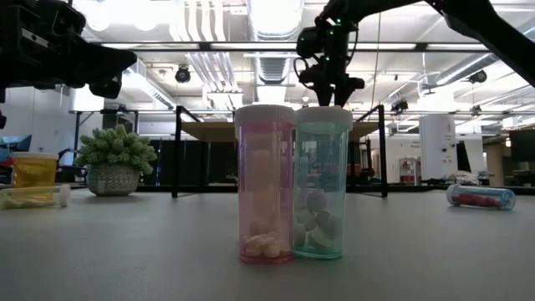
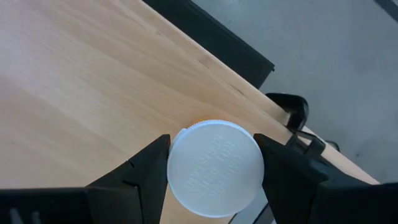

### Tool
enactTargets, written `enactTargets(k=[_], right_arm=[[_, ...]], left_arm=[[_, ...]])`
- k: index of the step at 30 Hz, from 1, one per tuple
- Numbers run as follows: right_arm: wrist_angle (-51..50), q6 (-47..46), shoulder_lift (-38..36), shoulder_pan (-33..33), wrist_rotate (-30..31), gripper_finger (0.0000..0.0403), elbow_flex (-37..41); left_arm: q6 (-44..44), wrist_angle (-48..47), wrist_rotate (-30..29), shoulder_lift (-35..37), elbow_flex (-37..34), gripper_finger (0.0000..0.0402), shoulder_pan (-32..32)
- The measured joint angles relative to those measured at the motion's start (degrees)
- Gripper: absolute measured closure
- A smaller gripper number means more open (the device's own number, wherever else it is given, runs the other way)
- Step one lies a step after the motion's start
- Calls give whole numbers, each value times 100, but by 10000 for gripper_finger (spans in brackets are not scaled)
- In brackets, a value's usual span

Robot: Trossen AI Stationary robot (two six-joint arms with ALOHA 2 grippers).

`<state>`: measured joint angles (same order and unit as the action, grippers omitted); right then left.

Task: Pick and place medicine bottles onto shelf by color
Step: Put the large orange pill bottle on the shelf, then put the small blue pill bottle on the shelf

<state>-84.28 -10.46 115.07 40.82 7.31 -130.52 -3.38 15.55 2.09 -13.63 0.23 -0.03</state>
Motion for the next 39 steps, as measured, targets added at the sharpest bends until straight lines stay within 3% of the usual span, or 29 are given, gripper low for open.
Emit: enactTargets(k=[9,23,33,39], right_arm=[[1,-37,0,28,-4,193,2],[-58,-93,-32,54,-26,121,26],[-101,-213,-686,-12,18,108,218],[-69,-494,-1417,-277,20,107,1007]], left_arm=[[-1,-2,1,-1,0,402,1],[0,0,0,-2,2,402,2],[-2,0,2,-2,2,402,0],[0,-1,1,-2,1,402,0]])
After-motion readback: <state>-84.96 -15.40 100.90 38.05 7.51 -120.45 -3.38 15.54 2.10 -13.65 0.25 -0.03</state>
